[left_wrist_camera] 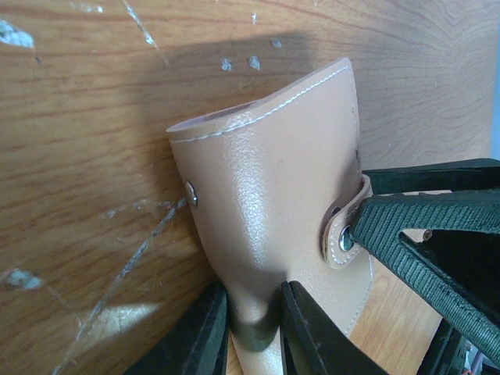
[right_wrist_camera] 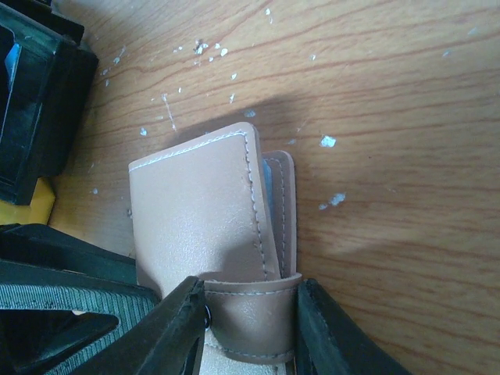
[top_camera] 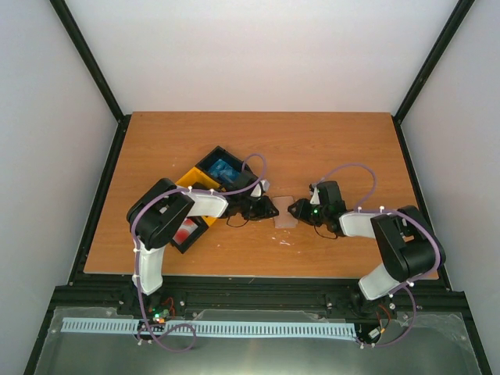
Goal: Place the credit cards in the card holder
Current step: Close the card holder at the center of the board.
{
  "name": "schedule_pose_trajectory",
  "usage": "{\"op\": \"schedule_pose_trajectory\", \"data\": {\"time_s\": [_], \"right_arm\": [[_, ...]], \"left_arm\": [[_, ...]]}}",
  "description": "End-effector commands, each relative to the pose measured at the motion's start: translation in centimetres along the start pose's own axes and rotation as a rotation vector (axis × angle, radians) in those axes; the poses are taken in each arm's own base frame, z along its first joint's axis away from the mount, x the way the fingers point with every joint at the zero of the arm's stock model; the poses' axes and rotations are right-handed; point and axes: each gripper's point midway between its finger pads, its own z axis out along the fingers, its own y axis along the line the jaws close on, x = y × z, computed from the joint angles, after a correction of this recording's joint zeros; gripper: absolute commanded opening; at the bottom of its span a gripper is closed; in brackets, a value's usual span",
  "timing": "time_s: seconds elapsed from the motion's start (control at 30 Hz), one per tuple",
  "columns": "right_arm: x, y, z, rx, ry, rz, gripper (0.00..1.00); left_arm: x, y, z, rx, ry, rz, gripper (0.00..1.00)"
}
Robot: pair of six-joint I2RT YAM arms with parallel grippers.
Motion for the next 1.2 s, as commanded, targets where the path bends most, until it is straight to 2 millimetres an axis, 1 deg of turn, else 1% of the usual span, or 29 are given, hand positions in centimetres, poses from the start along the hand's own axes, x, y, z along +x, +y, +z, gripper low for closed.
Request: {"op": "schedule_pose_trajectory", "data": {"time_s": [0.0,0.2,0.43,0.6,0.73,0.83,0.93,1.1,1.17], "right_arm": [[3.1,-2.2,0.7,0.066,0.112,0.031,0.33],[3.4,-2.6,0.9,0.073,0.120,0.017,0.32],[3.9,-3.3,1.1,0.096,0.133,0.010,0.27],[4.8,-3.9,1.3,0.116,0.165,0.011,0.25],[5.3,-3.9,1.5,0.130,0.184,-0.010,0.26],[5.2,-3.6,1.5,0.120,0.176,-0.015,0.27],[4.4,-3.0,1.2,0.109,0.144,-0.018,0.31],[2.6,-0.8,0.4,0.047,0.075,-0.027,0.35],[2.3,-0.2,0.2,0.024,0.066,-0.029,0.37]], "left_arm": [[7.3,11.5,1.3,-0.382,0.176,-0.148,0.20],[7.2,11.4,1.4,-0.381,0.176,-0.145,0.20],[7.3,11.5,1.4,-0.383,0.178,-0.147,0.20],[7.2,11.4,1.4,-0.382,0.177,-0.147,0.21],[7.1,11.4,1.5,-0.383,0.174,-0.145,0.20],[7.1,11.4,1.5,-0.383,0.174,-0.145,0.20],[6.9,11.3,1.4,-0.381,0.170,-0.145,0.20],[6.8,11.2,1.3,-0.380,0.164,-0.140,0.21],[6.8,11.2,1.3,-0.382,0.163,-0.139,0.20]]}}
